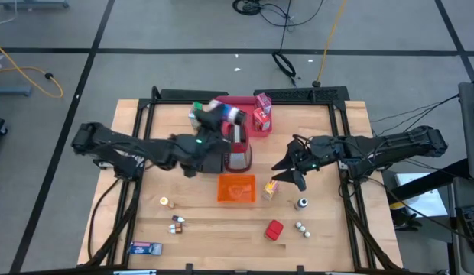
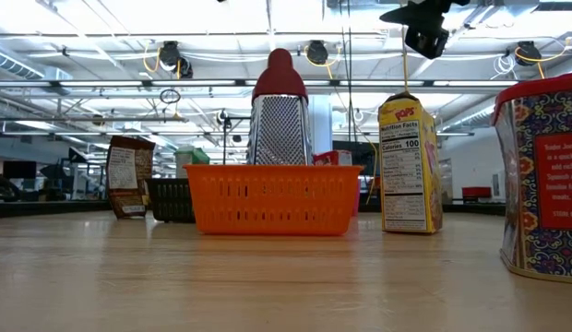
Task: Pick & Place Kitchen Items
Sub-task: Put the violet seasoning bottle into the black bin
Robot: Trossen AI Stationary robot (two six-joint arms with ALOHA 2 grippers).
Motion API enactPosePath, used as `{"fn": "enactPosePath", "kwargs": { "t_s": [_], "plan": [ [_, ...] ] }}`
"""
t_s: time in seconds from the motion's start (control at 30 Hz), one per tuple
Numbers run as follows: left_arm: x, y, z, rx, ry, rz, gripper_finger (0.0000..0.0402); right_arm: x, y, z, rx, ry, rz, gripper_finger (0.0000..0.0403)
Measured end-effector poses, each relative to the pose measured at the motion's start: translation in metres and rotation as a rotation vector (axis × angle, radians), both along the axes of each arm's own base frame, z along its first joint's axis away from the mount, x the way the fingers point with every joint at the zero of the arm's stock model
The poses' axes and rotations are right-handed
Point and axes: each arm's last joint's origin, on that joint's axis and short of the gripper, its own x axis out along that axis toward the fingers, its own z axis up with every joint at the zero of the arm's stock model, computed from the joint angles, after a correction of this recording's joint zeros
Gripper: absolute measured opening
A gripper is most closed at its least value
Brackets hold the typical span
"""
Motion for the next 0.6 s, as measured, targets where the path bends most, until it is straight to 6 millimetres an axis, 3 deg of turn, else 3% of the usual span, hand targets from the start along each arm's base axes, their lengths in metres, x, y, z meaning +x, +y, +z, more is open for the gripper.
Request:
{"fn": "enactPosePath", "kwargs": {
  "t_s": [0.4, 0.6],
  "plan": [
    [-0.088, 0.006, -0.010, -0.203, -0.255, -0.061, 0.0150, -0.001, 0.000, -0.001, -0.024, 0.008, 0.008, 0.0210],
    [-0.117, 0.004, -0.020, -0.532, -0.410, -0.281, 0.0150, 0.000, 0.000, -0.001, -0.033, 0.006, 0.007, 0.0210]
  ]
}}
